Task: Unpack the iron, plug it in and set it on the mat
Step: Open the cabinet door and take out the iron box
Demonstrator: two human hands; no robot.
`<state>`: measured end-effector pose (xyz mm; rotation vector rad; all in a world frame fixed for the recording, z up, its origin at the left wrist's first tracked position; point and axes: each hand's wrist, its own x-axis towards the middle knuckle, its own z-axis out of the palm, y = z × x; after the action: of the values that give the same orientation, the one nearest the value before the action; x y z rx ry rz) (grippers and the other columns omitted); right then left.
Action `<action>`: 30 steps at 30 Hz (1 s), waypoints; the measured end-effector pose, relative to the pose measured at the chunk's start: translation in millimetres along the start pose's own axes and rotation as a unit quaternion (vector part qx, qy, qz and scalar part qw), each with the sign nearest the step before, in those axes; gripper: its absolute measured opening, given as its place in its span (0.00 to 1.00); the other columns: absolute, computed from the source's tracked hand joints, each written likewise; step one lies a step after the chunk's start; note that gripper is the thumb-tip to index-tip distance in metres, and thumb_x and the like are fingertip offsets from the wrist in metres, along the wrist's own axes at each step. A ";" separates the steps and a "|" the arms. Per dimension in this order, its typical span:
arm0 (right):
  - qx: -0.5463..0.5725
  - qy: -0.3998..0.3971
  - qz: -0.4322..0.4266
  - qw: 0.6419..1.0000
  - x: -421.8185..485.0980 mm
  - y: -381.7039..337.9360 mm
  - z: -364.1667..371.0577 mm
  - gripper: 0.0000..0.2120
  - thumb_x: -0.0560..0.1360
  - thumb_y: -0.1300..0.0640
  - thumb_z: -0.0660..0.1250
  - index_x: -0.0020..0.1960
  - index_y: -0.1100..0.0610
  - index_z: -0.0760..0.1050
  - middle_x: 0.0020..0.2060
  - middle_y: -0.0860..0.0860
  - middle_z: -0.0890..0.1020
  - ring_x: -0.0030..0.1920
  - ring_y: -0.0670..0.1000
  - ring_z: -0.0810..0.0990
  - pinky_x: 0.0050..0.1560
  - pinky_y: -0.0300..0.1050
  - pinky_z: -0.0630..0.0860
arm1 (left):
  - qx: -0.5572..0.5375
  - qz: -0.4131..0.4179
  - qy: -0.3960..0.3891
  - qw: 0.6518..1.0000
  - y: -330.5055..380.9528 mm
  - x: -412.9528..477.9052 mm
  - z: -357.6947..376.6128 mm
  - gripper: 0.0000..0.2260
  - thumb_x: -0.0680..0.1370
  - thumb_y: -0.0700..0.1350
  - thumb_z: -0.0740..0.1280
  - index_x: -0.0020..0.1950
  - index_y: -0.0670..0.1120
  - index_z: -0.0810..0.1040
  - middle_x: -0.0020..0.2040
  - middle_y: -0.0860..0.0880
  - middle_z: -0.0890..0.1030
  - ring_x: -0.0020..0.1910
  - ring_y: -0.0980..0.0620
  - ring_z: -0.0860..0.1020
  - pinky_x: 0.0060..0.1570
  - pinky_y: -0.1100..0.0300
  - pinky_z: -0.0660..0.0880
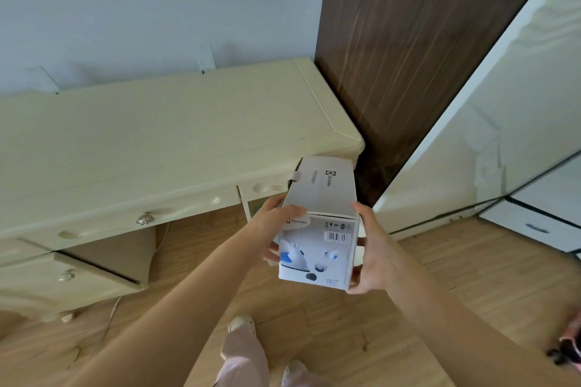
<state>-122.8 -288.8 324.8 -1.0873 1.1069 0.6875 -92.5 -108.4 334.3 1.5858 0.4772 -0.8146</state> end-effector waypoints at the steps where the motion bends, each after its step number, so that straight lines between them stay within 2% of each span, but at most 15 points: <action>1: -0.001 -0.005 -0.003 1.000 -4.8 -3.8 3.0 0.36 0.55 0.32 0.73 0.55 0.53 0.74 0.53 0.59 0.77 0.52 0.61 0.74 0.58 0.60 0.71 | -0.002 0.007 0.003 1.000 5.7 -3.0 -2.3 0.20 0.74 0.50 0.65 0.65 0.59 0.67 0.56 0.44 0.77 0.52 0.34 0.78 0.56 0.38 0.75; 5: -0.018 -0.008 -0.034 0.999 -23.9 -22.2 25.0 0.38 0.54 0.31 0.72 0.56 0.52 0.74 0.53 0.58 0.77 0.52 0.61 0.74 0.60 0.61 0.71 | -0.025 0.042 0.015 0.999 27.5 -14.8 -21.0 0.19 0.75 0.49 0.65 0.65 0.57 0.68 0.50 0.46 0.77 0.49 0.37 0.79 0.54 0.40 0.77; 8: -0.040 -0.004 -0.030 0.999 -34.8 -33.0 44.0 0.41 0.51 0.31 0.73 0.57 0.53 0.73 0.54 0.59 0.75 0.54 0.62 0.74 0.61 0.64 0.68 | -0.040 0.057 0.021 0.997 39.7 -19.8 -38.5 0.17 0.75 0.48 0.64 0.64 0.56 0.69 0.49 0.48 0.78 0.47 0.40 0.79 0.52 0.40 0.77; 12: -0.034 -0.015 -0.025 0.999 -42.1 -34.1 65.7 0.39 0.53 0.30 0.72 0.54 0.53 0.72 0.55 0.60 0.74 0.56 0.64 0.72 0.62 0.66 0.67 | -0.031 0.064 0.019 0.997 52.8 -23.0 -61.6 0.16 0.76 0.48 0.63 0.63 0.57 0.69 0.51 0.48 0.78 0.47 0.43 0.79 0.52 0.42 0.78; 16: -0.009 -0.038 -0.034 0.999 -51.2 -34.2 80.7 0.33 0.58 0.29 0.70 0.53 0.52 0.73 0.53 0.59 0.75 0.55 0.63 0.72 0.63 0.65 0.67 | 0.016 0.068 0.009 0.998 66.7 -29.7 -81.8 0.16 0.76 0.50 0.63 0.63 0.58 0.69 0.53 0.47 0.78 0.51 0.39 0.78 0.56 0.38 0.75; 18: -0.001 -0.042 -0.044 0.998 -58.4 -39.8 94.6 0.31 0.60 0.29 0.68 0.50 0.52 0.73 0.51 0.59 0.75 0.52 0.62 0.73 0.62 0.65 0.67 | 0.030 0.082 0.007 0.996 79.4 -33.2 -98.1 0.15 0.76 0.50 0.63 0.62 0.59 0.69 0.52 0.46 0.77 0.50 0.38 0.78 0.56 0.40 0.76; 21: -0.008 -0.052 -0.074 0.996 -65.0 -54.7 120.7 0.29 0.62 0.29 0.66 0.48 0.53 0.73 0.51 0.59 0.75 0.54 0.62 0.73 0.64 0.66 0.66 | 0.026 0.112 0.014 0.993 99.3 -35.7 -124.1 0.15 0.76 0.50 0.63 0.62 0.58 0.70 0.48 0.47 0.77 0.45 0.40 0.77 0.50 0.46 0.77; 23: -0.027 -0.065 -0.093 0.993 -64.8 -66.4 140.1 0.29 0.62 0.29 0.66 0.49 0.52 0.73 0.52 0.59 0.75 0.56 0.62 0.73 0.63 0.66 0.67 | 0.018 0.126 0.025 0.992 108.9 -36.4 -140.3 0.15 0.75 0.49 0.63 0.62 0.58 0.70 0.48 0.47 0.78 0.46 0.39 0.77 0.52 0.44 0.77; 27: -0.053 -0.072 -0.108 0.990 -57.3 -82.5 181.4 0.28 0.62 0.29 0.66 0.47 0.53 0.74 0.49 0.58 0.77 0.50 0.60 0.75 0.59 0.61 0.71 | -0.013 0.136 0.066 0.988 111.4 -32.7 -170.6 0.16 0.76 0.48 0.63 0.63 0.58 0.68 0.49 0.47 0.77 0.48 0.40 0.77 0.52 0.44 0.77; 30: -0.073 -0.090 -0.117 0.986 -42.4 -84.4 211.2 0.27 0.63 0.30 0.67 0.47 0.53 0.74 0.47 0.58 0.78 0.50 0.60 0.76 0.60 0.59 0.72 | -0.050 0.142 0.094 0.984 100.6 -27.3 -191.2 0.16 0.76 0.47 0.63 0.62 0.58 0.69 0.49 0.47 0.78 0.46 0.41 0.77 0.53 0.45 0.76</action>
<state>11.5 -118.6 405.5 -1.2315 0.7691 0.6718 5.1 62.6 427.4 1.5985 0.4079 -0.4214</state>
